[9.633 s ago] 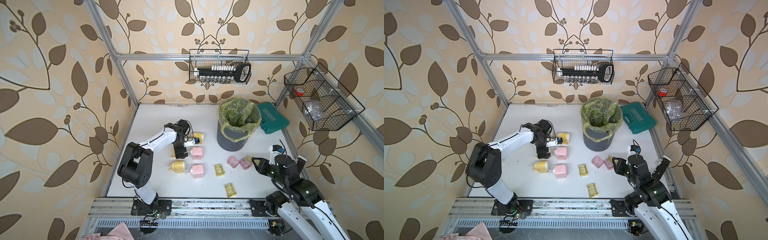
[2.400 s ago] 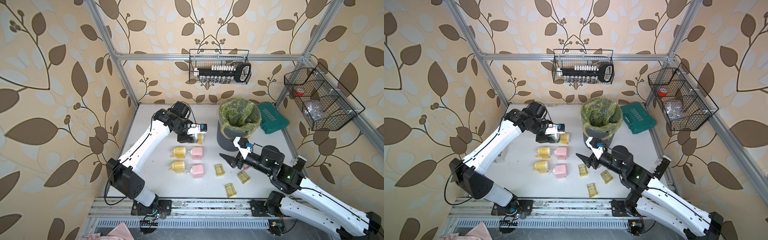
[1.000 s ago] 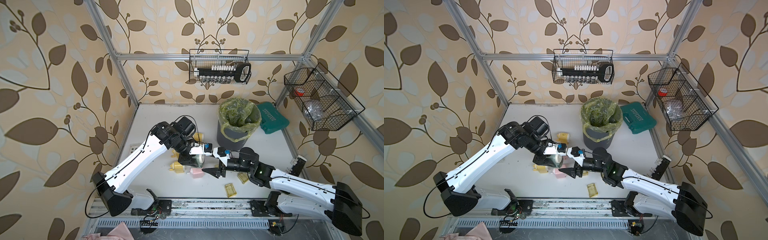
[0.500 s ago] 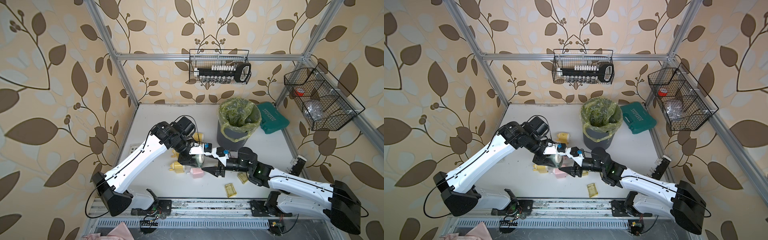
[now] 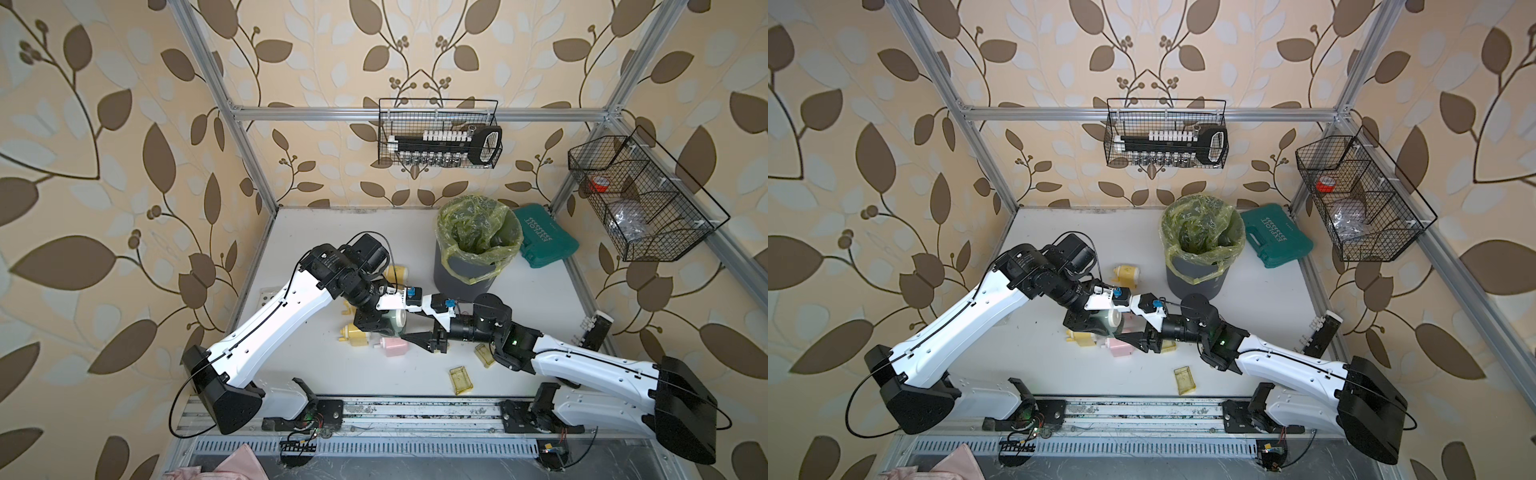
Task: Take out the pencil sharpener tray and clean the shavings
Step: Open the container of the pencil sharpener.
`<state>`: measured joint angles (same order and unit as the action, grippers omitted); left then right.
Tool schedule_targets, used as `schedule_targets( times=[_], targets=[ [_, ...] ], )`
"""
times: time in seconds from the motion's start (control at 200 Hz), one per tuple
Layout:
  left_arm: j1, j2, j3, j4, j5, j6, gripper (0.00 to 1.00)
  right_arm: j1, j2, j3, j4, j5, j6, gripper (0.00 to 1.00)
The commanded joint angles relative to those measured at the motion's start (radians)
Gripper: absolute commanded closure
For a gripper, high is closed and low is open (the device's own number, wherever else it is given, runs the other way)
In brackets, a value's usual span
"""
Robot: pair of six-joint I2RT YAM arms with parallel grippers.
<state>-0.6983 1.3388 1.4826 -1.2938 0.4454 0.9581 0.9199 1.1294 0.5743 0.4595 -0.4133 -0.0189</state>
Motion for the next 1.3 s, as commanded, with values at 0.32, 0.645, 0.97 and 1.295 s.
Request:
schedule_targets(
  times=[0.32,0.645,0.97,1.295],
  targets=[
    [-0.012,-0.058,-0.031,0.066,0.132,-0.019,1.0,0.006,0.034,0.004,0.03,0.002,0.026,0.35],
    [-0.012,-0.105,-0.074,0.114,0.167,-0.045,1.0,0.006,0.012,-0.02,0.035,0.007,0.03,0.37],
    [-0.012,-0.113,-0.079,0.102,0.167,-0.051,1.0,0.007,-0.017,-0.033,0.021,0.05,0.026,0.48],
    [-0.012,-0.097,-0.093,0.065,0.139,-0.039,1.0,0.004,-0.034,-0.016,-0.028,0.071,0.044,1.0]
  ],
)
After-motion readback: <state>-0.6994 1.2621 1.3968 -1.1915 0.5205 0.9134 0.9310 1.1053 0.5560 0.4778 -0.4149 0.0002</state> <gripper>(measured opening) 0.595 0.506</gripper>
